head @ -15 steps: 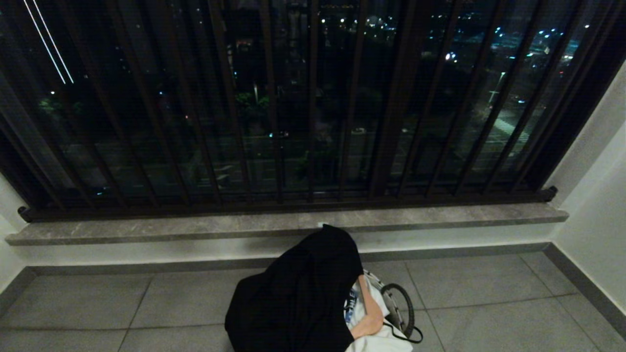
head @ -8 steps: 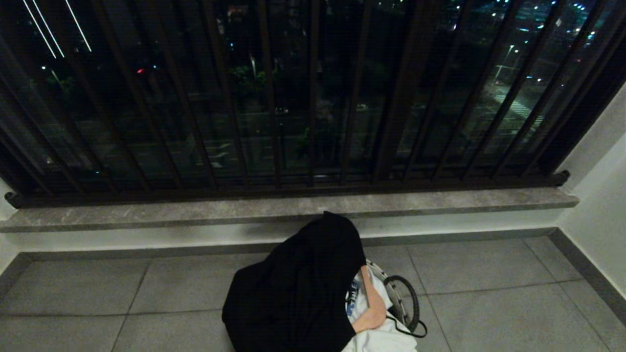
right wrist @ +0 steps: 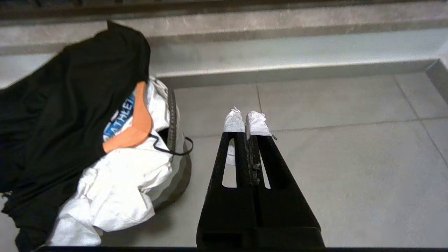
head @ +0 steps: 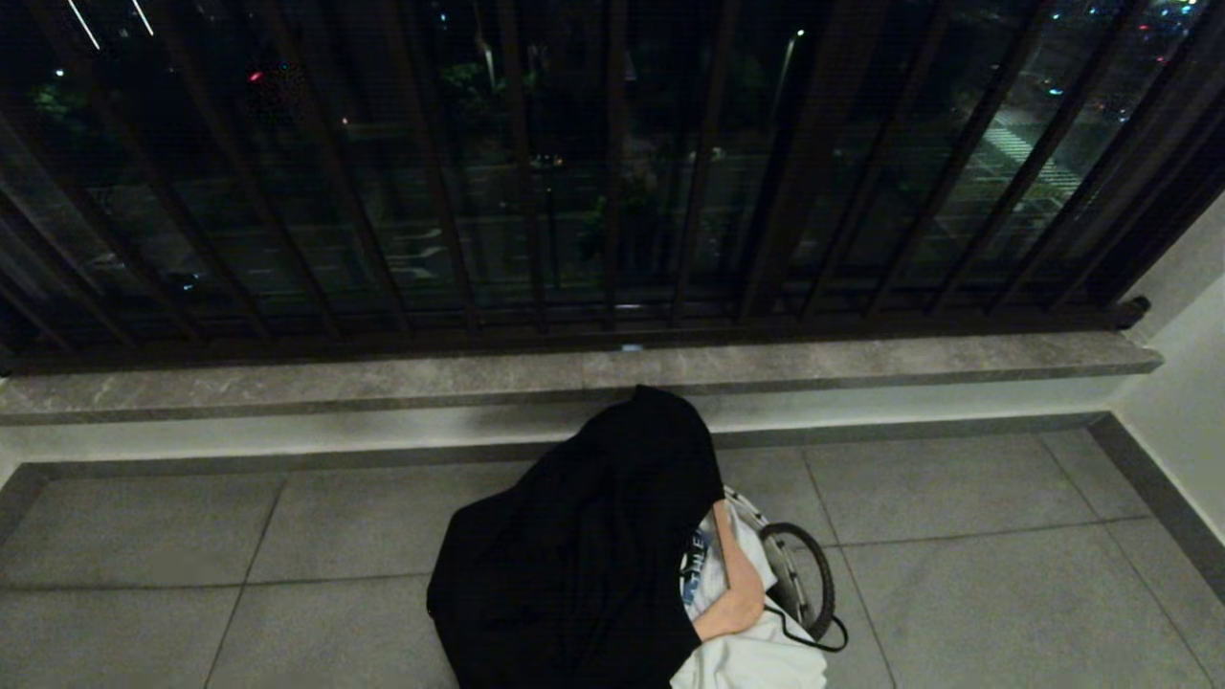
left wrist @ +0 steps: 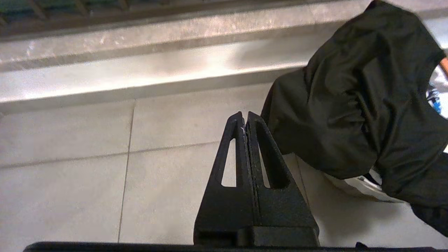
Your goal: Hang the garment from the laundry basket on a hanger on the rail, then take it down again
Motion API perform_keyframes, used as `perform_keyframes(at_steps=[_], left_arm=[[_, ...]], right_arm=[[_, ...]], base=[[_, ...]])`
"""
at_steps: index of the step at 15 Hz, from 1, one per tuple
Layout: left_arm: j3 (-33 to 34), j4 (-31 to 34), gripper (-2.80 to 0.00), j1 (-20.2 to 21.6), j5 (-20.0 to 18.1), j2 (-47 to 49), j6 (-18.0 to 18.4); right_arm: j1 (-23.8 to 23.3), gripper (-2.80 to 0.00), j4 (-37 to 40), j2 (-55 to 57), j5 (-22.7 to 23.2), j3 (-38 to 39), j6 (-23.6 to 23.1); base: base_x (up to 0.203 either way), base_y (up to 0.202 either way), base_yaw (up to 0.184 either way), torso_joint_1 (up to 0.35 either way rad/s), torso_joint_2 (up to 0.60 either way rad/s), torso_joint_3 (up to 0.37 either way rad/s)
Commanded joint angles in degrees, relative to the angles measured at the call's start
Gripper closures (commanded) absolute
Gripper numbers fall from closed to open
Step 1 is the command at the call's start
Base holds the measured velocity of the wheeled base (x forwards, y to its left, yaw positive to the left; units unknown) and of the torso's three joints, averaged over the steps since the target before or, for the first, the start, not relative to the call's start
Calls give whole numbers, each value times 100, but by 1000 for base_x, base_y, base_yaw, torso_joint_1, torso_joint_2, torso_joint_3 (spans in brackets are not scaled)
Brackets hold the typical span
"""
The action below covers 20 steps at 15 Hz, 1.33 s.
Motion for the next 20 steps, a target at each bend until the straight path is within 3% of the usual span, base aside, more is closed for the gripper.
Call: perform_keyframes(at_steps=[1, 14, 20], left_arm=[[9, -1, 0, -4, -3, -1, 8], [9, -1, 0, -4, -3, -1, -1], [9, -1, 0, 4, -3, -1, -10]], right_arm=[[0, 0, 3, 0, -6, 1, 4], [0, 0, 3, 0, 0, 1, 4], [0, 0, -1, 0, -3, 1, 4]], base=[[0, 0, 0, 7, -1, -200], [0, 0, 0, 4, 2, -196], [0, 0, 0, 0, 1, -28]])
